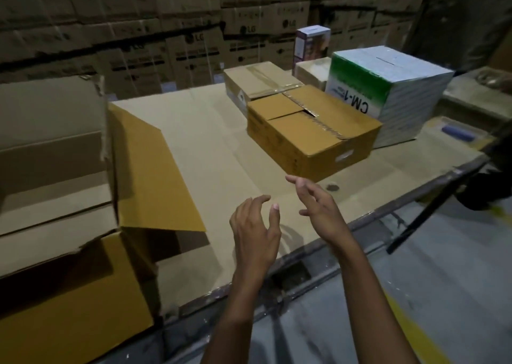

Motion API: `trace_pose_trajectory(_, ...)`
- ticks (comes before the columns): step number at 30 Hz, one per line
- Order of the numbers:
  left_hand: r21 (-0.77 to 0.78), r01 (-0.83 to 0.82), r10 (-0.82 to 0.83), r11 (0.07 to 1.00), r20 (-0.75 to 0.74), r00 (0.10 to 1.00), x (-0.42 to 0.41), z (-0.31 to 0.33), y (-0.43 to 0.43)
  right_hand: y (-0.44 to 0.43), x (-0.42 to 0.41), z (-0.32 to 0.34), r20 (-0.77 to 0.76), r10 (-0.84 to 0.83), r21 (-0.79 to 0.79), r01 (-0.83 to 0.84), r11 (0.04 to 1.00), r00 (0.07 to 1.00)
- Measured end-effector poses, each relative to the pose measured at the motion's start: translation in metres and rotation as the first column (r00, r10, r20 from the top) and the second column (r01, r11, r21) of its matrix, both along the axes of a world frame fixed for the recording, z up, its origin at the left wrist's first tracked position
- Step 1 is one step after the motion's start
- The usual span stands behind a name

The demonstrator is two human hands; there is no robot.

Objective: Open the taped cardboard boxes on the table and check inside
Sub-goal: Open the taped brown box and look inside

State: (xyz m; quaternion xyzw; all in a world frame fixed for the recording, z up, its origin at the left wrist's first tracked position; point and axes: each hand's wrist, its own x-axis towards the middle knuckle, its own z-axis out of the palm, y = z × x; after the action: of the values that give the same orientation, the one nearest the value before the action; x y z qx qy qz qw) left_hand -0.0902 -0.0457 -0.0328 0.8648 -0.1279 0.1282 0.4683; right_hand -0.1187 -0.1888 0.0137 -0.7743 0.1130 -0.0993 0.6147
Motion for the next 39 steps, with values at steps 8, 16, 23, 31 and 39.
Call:
trace_pose_trajectory(8, -0.079, 0.086, -0.098, 0.993, -0.169, 0.981, 0.058, -0.011, -0.071, -0.078, 0.043, -0.023, -0.058, -0.104, 0.103, 0.11, 0.989, 0.993)
trace_pose_trajectory(16, -0.212, 0.055, -0.147, 0.976, -0.446, 0.883, 0.15, -0.001, -0.159, -0.167, 0.113, -0.021, -0.084, -0.263, 0.06, 0.269, 0.961, 0.961)
trace_pose_trajectory(23, -0.195, -0.09, -0.039, 0.977, -0.574, 0.818, 0.184, -0.019, -0.213, -0.242, 0.154, -0.04, -0.128, -0.336, 0.043, 0.344, 0.938, 0.933)
trace_pose_trajectory(31, -0.236, -0.441, 0.224, 0.866, -0.606, 0.763, 0.218, -0.043, -0.279, -0.36, 0.22, -0.068, -0.018, -0.414, -0.405, 0.372, 0.835, 0.91)
trace_pose_trajectory(39, -0.307, -0.598, 0.332, 0.74, -0.607, 0.722, 0.227, -0.049, -0.295, -0.437, 0.262, -0.08, -0.061, -0.399, -0.372, 0.35, 0.86, 0.915)
